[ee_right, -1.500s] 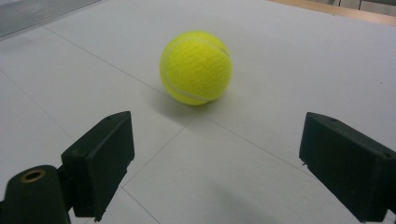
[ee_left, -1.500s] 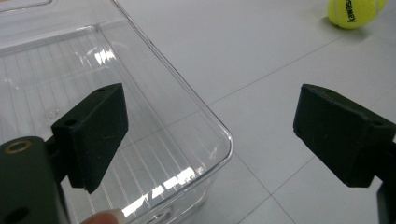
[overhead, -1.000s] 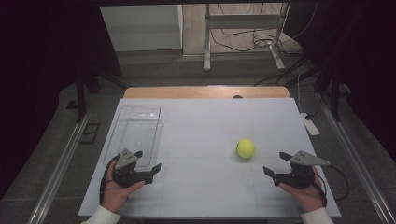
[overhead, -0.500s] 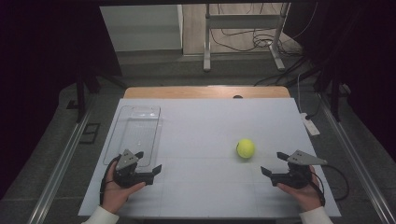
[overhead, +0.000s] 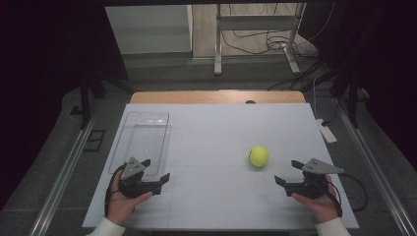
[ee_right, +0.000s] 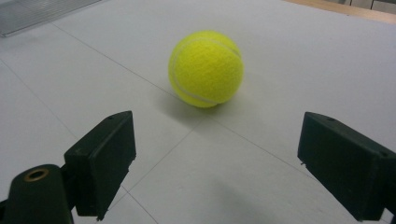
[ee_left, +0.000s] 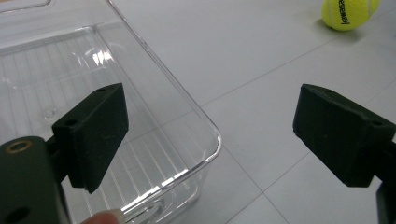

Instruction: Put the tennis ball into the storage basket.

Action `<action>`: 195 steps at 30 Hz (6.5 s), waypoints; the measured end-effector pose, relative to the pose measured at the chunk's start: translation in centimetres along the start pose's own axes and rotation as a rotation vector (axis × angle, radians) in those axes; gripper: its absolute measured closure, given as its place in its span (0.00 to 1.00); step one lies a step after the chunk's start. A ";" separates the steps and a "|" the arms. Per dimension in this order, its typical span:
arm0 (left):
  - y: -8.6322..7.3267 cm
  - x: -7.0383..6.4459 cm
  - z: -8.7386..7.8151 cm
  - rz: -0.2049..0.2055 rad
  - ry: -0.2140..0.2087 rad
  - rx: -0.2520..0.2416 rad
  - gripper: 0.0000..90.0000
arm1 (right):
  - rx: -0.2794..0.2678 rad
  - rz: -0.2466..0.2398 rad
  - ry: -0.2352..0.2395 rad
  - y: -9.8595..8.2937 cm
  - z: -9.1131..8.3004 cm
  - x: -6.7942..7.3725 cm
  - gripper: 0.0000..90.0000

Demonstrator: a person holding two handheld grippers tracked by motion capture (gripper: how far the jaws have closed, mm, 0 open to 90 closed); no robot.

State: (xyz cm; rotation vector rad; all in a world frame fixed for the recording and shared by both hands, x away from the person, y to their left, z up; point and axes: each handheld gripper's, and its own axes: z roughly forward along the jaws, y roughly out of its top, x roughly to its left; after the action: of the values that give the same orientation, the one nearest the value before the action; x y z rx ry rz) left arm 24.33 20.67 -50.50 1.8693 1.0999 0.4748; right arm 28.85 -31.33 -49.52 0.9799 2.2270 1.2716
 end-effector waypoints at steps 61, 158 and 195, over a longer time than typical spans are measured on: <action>5.7 -2.4 2.1 0.065 -0.109 0.050 0.12 | 0.009 -0.004 0.010 -0.1 0.2 0.0 0.13; 10.3 -4.3 7.3 0.150 -0.200 0.093 0.12 | 0.028 -0.011 0.018 -0.2 0.5 0.0 0.13; 11.6 -5.6 9.3 0.172 -0.234 0.095 0.12 | 0.029 -0.013 0.019 -0.2 0.6 -0.1 0.13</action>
State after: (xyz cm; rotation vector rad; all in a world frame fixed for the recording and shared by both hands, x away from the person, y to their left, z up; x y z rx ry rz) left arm 33.52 8.86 -45.15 2.0542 0.8230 0.2953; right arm 29.18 -31.10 -50.00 0.9662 2.2691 1.2511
